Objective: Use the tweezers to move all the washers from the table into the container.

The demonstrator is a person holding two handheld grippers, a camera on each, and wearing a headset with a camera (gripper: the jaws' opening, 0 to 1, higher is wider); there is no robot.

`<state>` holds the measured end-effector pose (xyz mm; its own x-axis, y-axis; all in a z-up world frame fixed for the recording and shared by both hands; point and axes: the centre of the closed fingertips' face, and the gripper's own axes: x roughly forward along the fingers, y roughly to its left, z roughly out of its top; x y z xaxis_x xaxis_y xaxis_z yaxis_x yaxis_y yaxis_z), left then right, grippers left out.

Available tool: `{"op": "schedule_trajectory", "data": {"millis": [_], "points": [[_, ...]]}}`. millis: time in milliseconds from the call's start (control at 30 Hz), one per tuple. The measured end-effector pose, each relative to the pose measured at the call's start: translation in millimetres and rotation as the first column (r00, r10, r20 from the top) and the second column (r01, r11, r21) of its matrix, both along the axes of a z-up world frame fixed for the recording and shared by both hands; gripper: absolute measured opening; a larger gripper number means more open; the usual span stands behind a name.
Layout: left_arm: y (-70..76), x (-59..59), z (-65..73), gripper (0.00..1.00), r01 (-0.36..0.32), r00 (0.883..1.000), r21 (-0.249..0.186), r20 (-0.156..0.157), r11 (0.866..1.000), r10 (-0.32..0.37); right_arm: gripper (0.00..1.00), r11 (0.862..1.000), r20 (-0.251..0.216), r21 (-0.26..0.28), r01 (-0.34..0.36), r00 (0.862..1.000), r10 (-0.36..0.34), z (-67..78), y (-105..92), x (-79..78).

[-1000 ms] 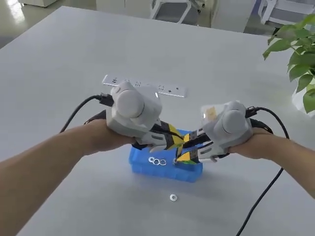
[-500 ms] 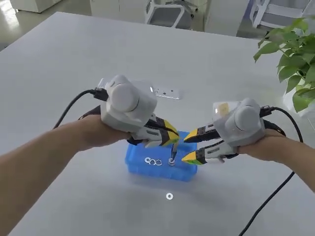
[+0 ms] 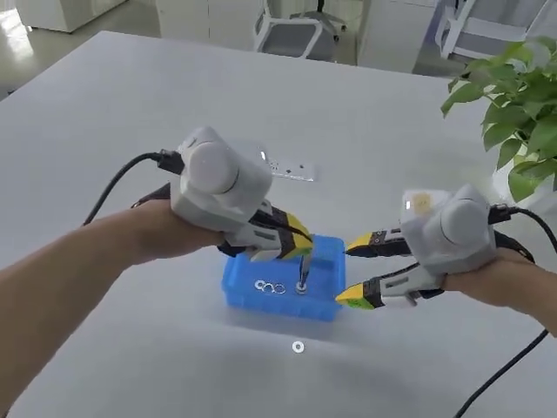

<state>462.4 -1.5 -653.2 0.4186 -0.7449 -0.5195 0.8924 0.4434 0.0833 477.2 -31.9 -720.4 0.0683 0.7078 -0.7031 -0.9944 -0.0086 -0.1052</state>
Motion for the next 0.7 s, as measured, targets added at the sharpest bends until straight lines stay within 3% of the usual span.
{"op": "schedule_trajectory", "data": {"millis": [433,700], "points": [[-6.4,-20.7,5.6,0.05,0.037,0.999,0.011,0.001,0.999,-0.037,0.61,0.996,-0.008,0.041,0.078,0.997,-0.078,6.1,-13.5,-17.4],[-4.2,-22.3,11.6,0.05,0.027,0.999,0.009,0.024,1.0,-0.027,0.67,0.993,-0.018,0.051,0.111,0.994,-0.11,2.9,-18.0,-27.2]]}}
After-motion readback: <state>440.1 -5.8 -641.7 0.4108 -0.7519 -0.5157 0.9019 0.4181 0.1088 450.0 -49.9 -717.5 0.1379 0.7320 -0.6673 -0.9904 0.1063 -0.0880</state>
